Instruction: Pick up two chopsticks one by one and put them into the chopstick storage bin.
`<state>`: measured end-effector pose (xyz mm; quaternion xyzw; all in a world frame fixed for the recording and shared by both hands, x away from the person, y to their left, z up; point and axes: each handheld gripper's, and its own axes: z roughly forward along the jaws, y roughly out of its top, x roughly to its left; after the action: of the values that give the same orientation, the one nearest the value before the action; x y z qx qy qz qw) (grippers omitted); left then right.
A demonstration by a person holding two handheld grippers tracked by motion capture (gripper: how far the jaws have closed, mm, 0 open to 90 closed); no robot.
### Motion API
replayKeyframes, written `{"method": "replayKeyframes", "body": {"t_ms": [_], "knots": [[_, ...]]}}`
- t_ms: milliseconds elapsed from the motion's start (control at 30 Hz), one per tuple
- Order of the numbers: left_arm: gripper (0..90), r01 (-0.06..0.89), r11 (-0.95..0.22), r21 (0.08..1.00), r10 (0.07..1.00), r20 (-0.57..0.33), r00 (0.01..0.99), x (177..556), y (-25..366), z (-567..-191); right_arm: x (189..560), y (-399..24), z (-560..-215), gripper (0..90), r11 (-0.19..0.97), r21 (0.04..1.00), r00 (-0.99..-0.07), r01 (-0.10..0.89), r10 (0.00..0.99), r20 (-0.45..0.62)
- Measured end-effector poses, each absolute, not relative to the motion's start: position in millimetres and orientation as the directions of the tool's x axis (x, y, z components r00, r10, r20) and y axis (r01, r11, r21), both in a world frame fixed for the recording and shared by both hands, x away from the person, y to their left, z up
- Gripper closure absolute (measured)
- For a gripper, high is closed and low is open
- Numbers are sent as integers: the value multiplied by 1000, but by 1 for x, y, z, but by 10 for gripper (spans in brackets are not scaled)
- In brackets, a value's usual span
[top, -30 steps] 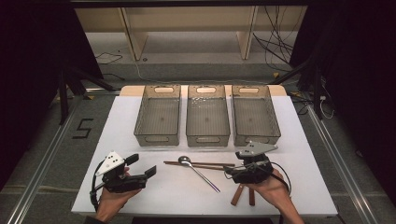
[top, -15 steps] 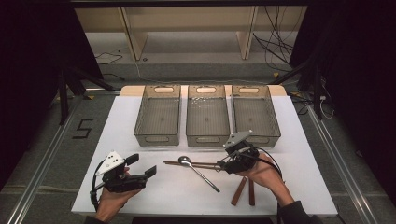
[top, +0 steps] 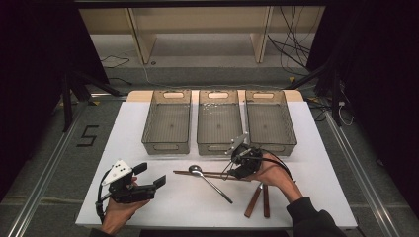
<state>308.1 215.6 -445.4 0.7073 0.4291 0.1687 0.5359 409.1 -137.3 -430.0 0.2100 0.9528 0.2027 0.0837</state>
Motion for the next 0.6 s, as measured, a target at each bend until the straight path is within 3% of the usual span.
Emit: {"method": "replayKeyframes", "body": {"t_ms": [600], "knots": [[119, 426, -62, 902, 787, -218, 577, 309, 215, -446, 423, -124, -443, 689, 902, 306, -937, 305, 342, -75]]}}
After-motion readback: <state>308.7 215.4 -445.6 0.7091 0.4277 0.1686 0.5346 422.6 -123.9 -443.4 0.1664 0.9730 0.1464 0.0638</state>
